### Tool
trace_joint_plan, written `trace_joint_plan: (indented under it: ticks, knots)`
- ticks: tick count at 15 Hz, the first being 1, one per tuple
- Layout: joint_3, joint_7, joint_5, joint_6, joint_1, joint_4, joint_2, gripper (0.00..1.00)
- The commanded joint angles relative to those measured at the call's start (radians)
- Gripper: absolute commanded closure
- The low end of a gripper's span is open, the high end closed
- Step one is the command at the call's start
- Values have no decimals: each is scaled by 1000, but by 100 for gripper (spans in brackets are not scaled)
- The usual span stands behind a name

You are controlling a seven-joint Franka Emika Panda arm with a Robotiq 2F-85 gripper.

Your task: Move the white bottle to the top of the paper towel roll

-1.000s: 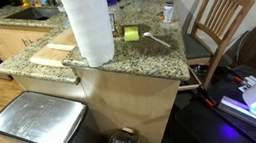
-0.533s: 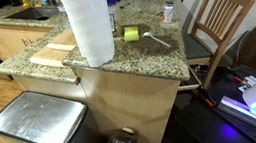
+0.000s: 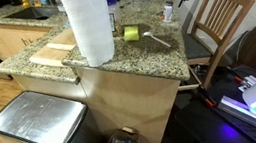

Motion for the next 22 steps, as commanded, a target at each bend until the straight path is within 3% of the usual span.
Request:
trace_joint_plan:
  ticks: [1, 18, 19, 20, 22]
  knots:
    - [-1, 4, -9, -16, 1, 3, 10, 0]
    - [-4, 45, -51, -3, 6, -9, 46, 0]
    - [-4, 51, -60, -2, 5, -10, 46, 25]
    - [-3, 51, -62, -4, 5, -9, 46, 28]
    - [-3, 52, -67, -1, 5, -9, 45, 43]
